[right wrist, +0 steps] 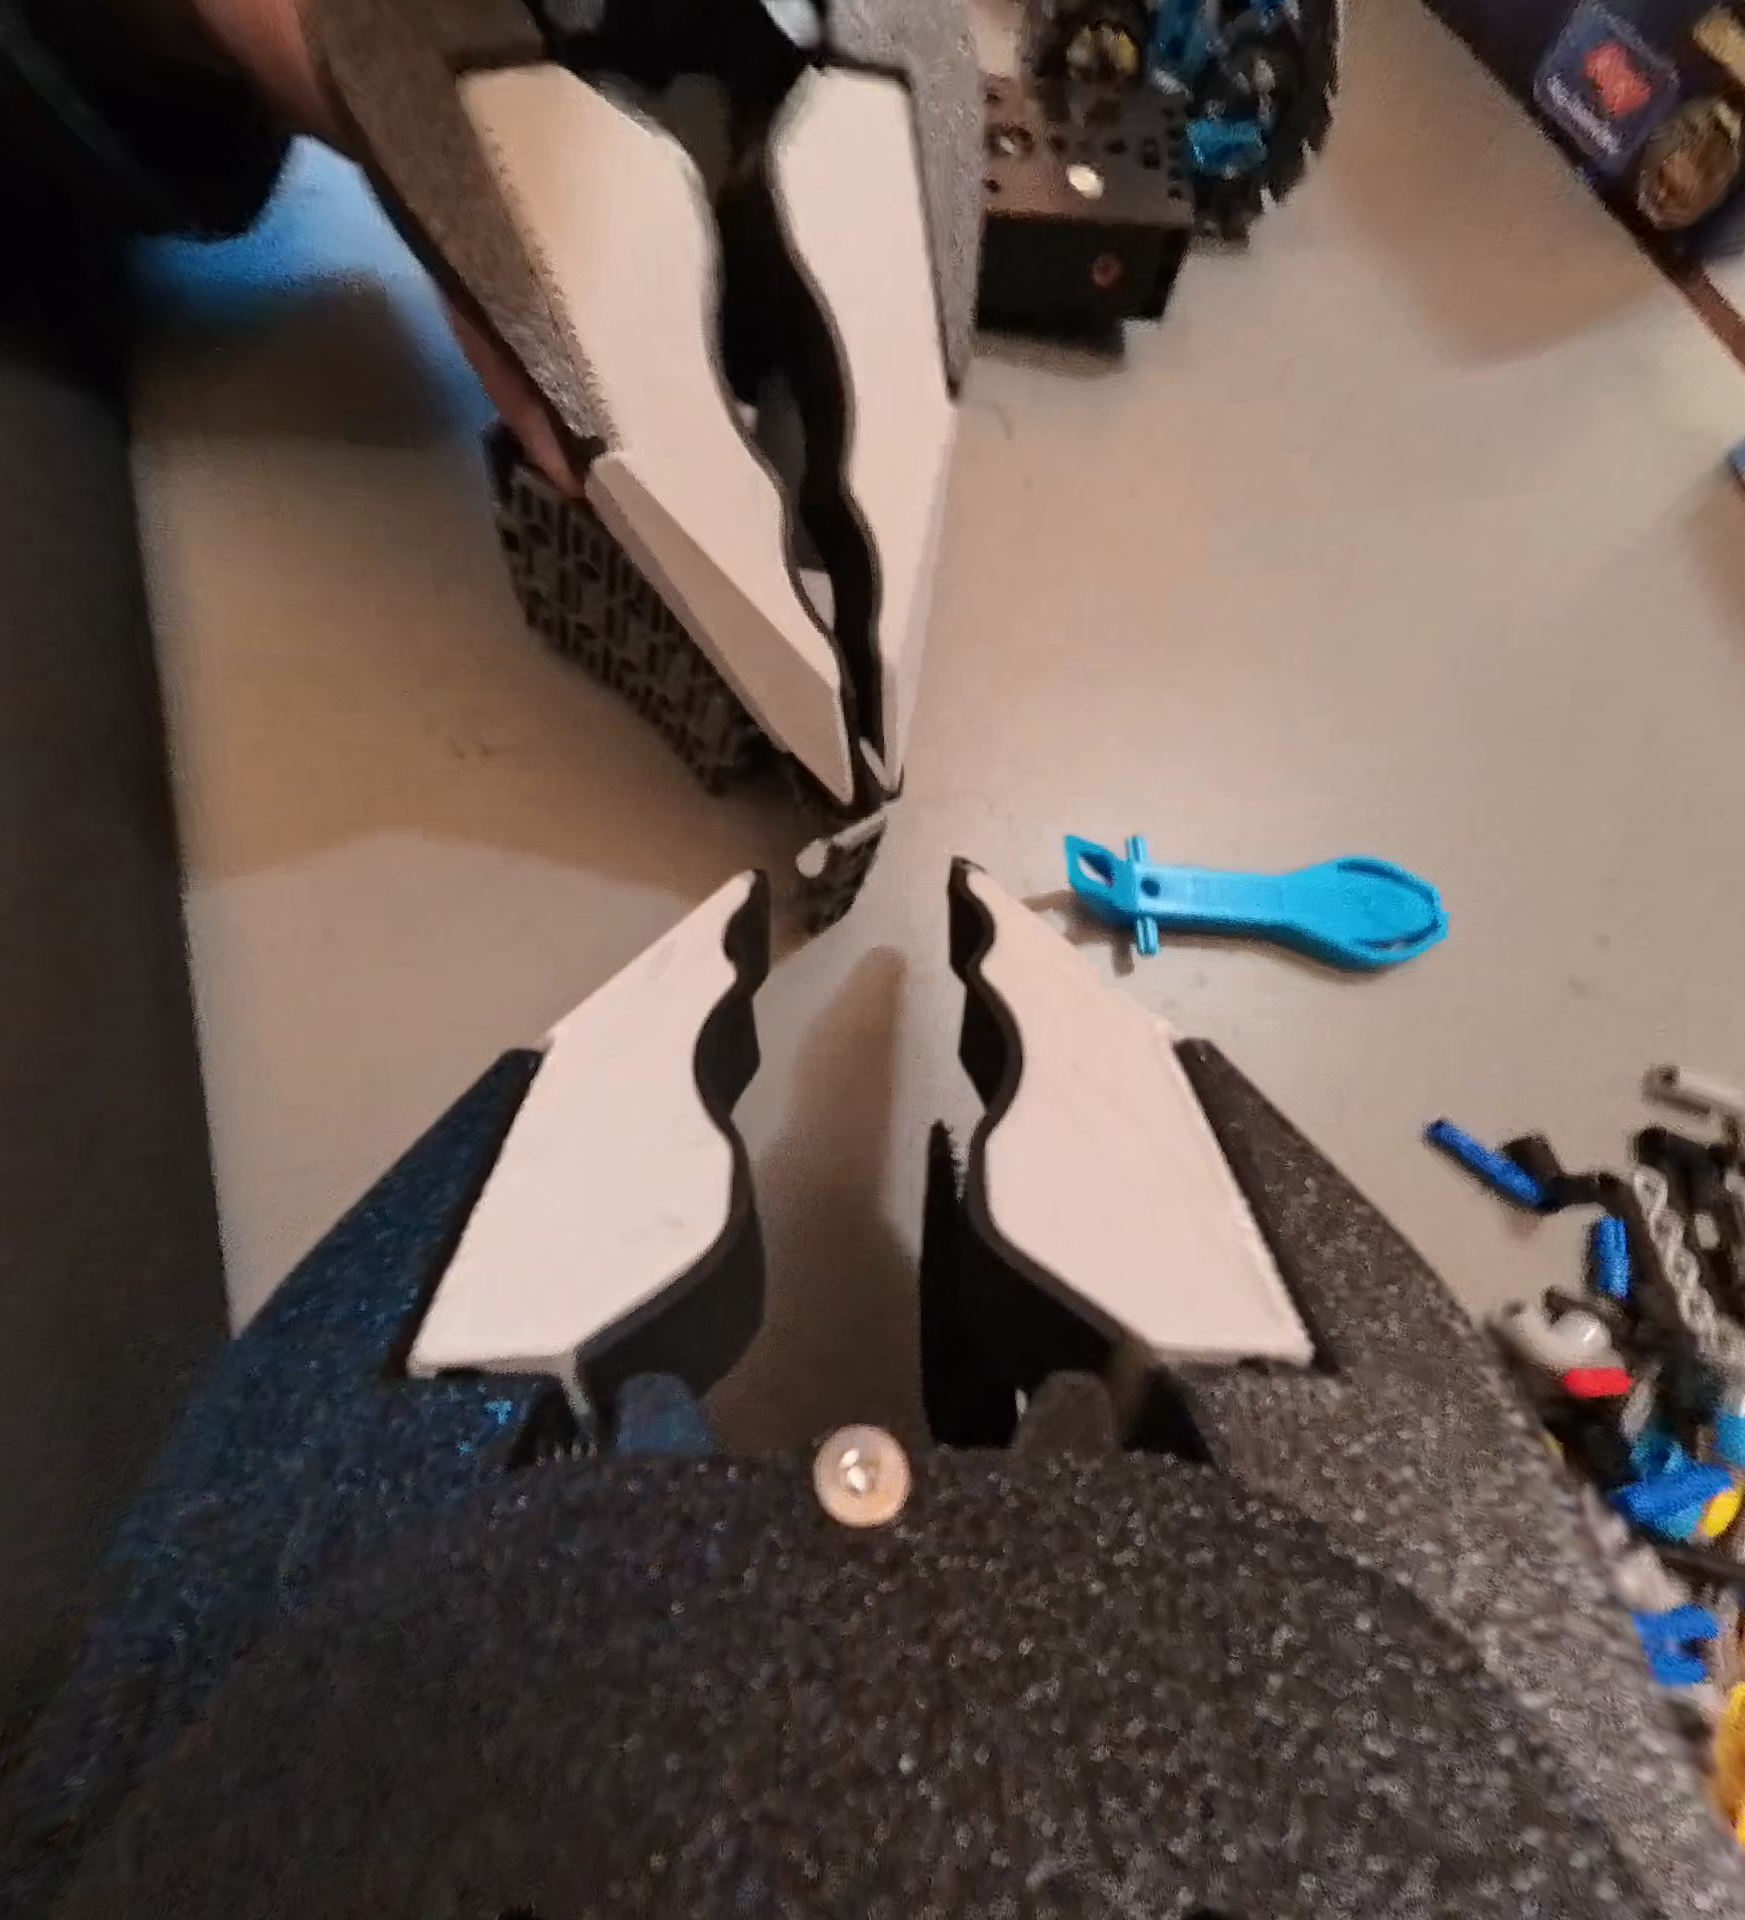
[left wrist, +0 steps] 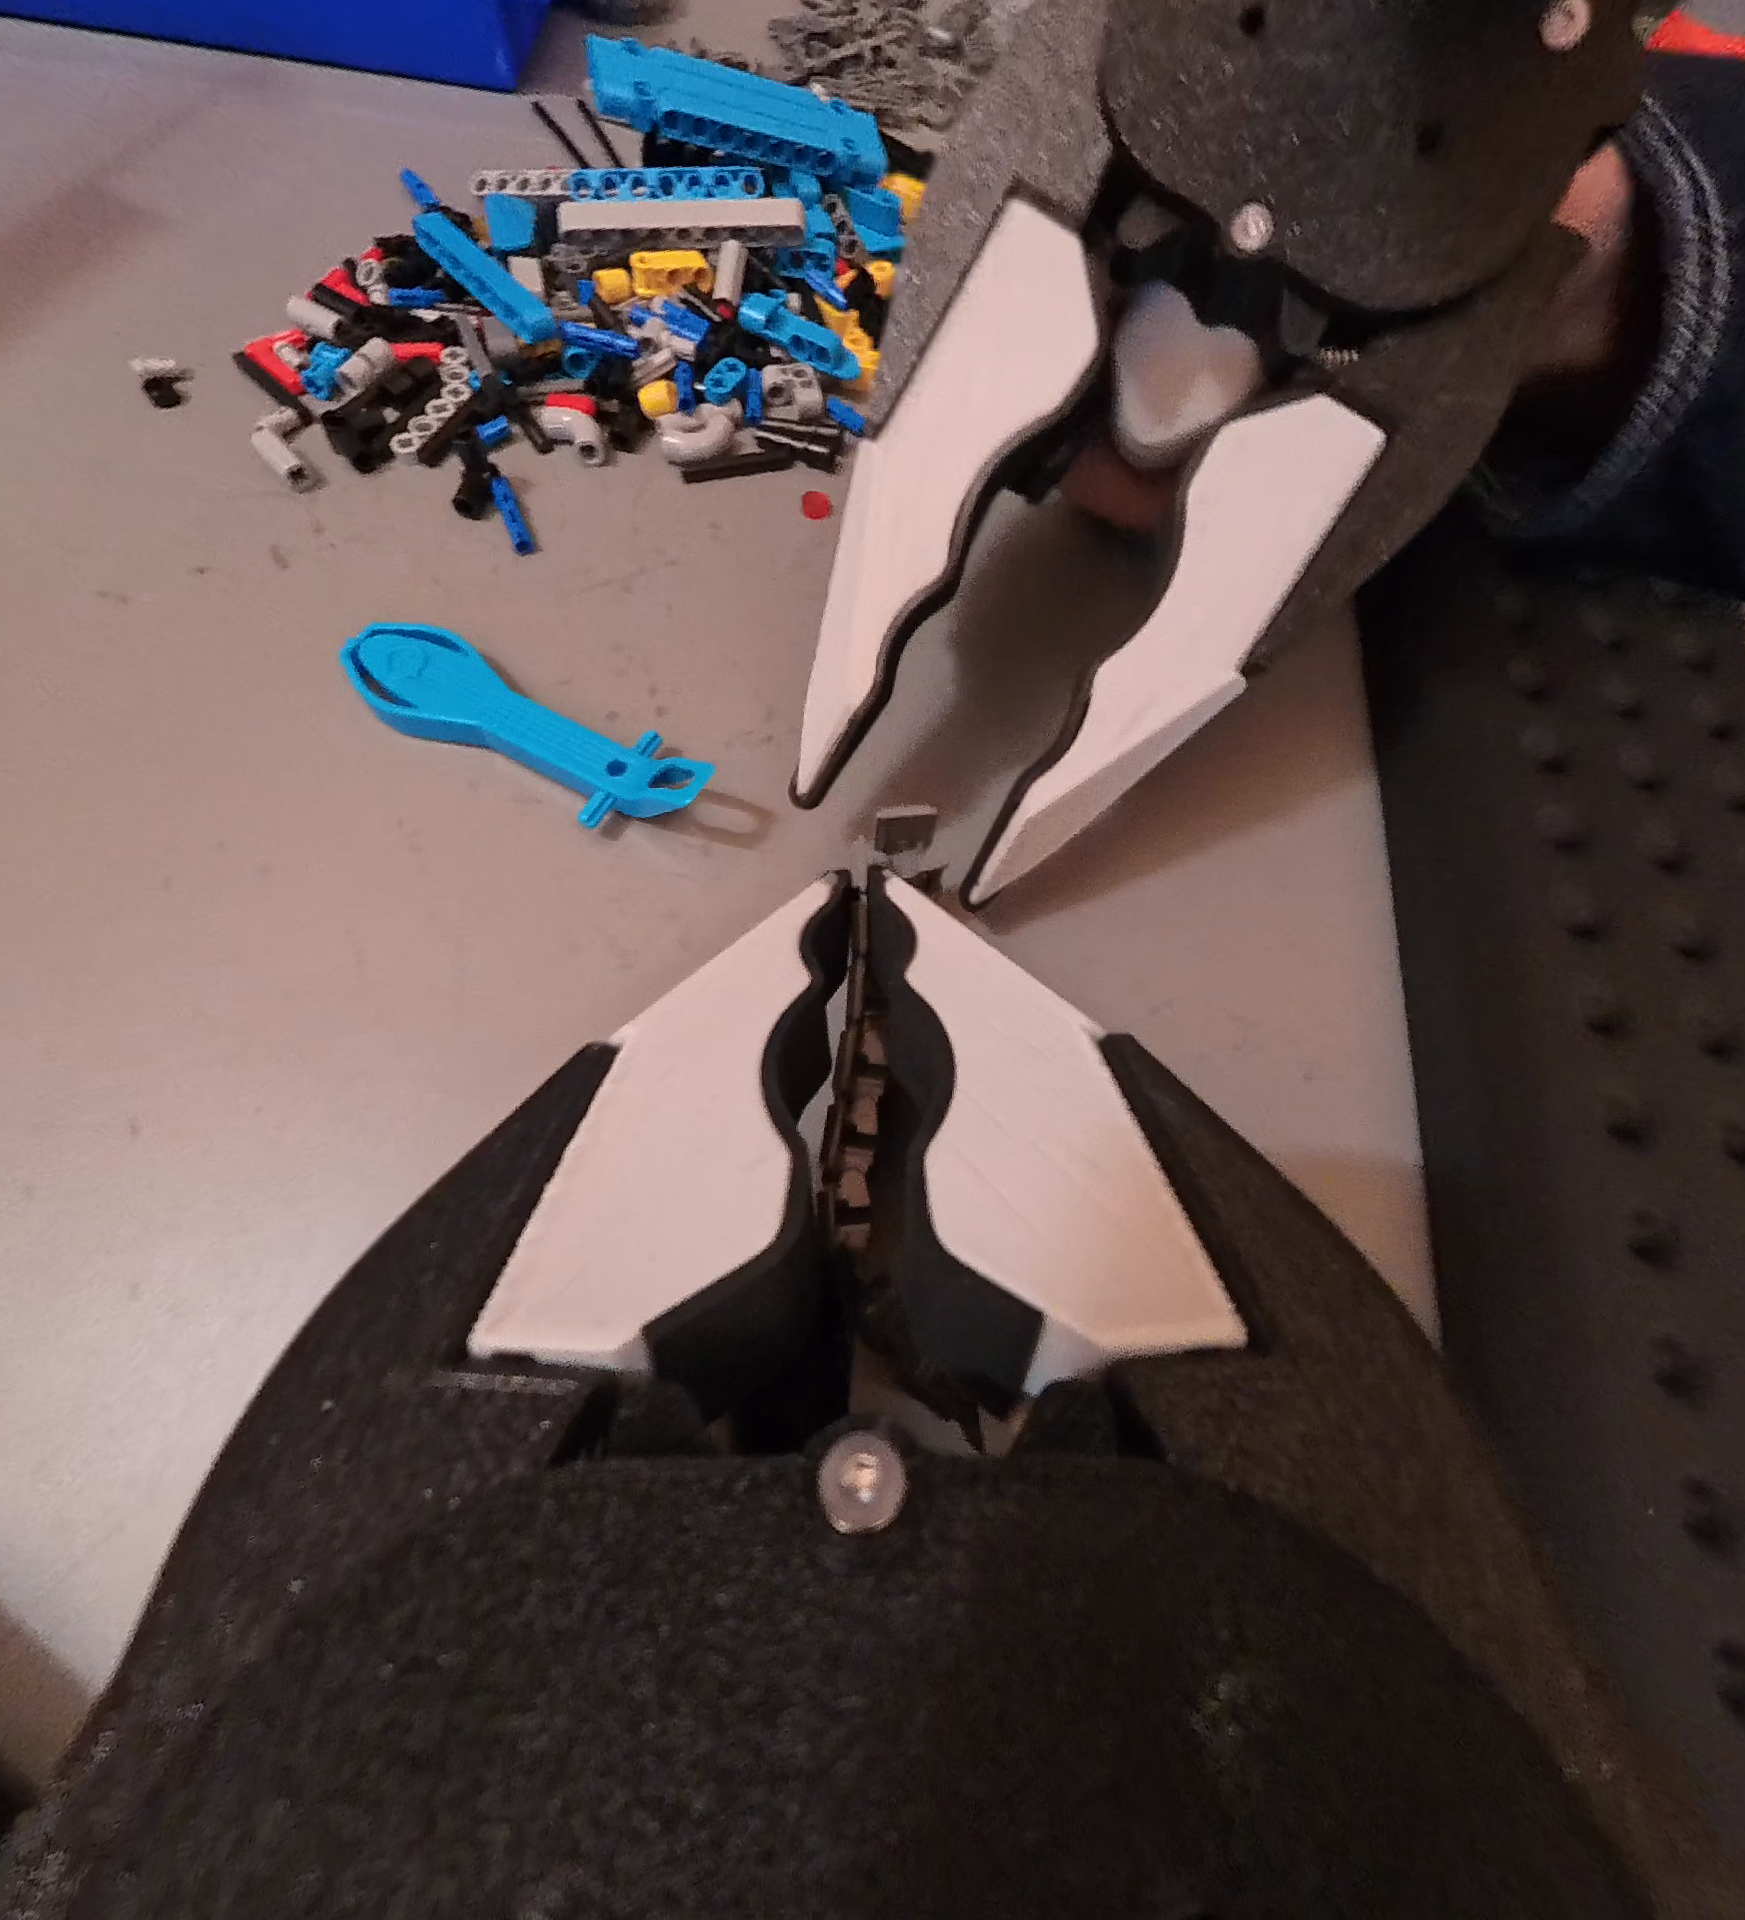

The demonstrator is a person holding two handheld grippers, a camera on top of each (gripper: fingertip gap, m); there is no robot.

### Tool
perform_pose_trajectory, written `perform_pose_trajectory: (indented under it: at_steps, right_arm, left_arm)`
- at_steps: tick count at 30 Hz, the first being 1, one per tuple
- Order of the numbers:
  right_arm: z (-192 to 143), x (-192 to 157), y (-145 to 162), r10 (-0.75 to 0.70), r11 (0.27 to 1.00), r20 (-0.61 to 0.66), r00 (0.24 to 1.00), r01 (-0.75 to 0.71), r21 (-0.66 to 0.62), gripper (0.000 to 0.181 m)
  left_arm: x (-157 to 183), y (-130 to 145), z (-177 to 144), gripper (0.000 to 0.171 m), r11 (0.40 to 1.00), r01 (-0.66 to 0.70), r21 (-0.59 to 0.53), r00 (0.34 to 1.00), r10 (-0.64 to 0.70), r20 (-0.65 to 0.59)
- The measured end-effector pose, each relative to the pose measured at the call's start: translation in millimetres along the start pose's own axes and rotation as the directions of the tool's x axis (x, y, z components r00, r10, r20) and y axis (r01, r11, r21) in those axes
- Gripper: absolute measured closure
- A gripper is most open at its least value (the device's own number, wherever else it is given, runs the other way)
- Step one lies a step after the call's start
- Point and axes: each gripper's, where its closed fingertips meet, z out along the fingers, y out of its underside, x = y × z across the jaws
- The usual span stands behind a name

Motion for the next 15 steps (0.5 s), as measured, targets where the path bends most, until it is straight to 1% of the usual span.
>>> perform_pose_trajectory:
  at_steps: [2,3,5,8,9,12,14,15]
  right_arm:
    - [-3,-4,-6,-0.051,0.998,0.056,0.997,0.049,0.033,0.152]
    - [-4,-9,-7,-0.069,0.997,0.104,0.992,0.065,0.040,0.153]
    - [-4,-15,-3,-0.088,0.996,0.163,0.983,0.085,0.024,0.155]
    - [-6,-20,4,-0.091,0.995,0.212,0.973,0.097,-0.021,0.170]
    - [-7,-22,3,-0.087,0.996,0.220,0.972,0.091,-0.010,0.170]
    - [-8,-22,-3,-0.100,0.995,0.176,0.979,0.098,0.020,0.166]
    - [-11,-12,-8,-0.163,0.986,0.100,0.982,0.159,0.042,0.168]
    - [-13,-10,-11,-0.195,0.980,0.092,0.976,0.191,0.054,0.166]
  left_arm:
    - [6,1,0,0.171,0.999,-0.033,-0.003,0.999,0.033,-0.035]
    - [9,1,0,0.171,0.999,-0.043,-0.004,0.998,0.043,-0.048]
    - [11,1,0,0.171,0.999,-0.050,-0.004,0.996,0.050,-0.068]
    - [6,2,-1,0.170,0.999,-0.039,-0.004,0.998,0.038,-0.055]
    - [3,2,-2,0.170,0.999,-0.034,-0.004,0.999,0.034,-0.040]
    - [-1,2,-3,0.171,1.000,-0.016,-0.003,0.999,0.016,-0.034]
    - [0,2,-3,0.170,1.000,-0.013,-0.003,0.999,0.013,-0.046]
    - [1,2,-3,0.170,1.000,-0.012,-0.003,0.998,0.011,-0.058]
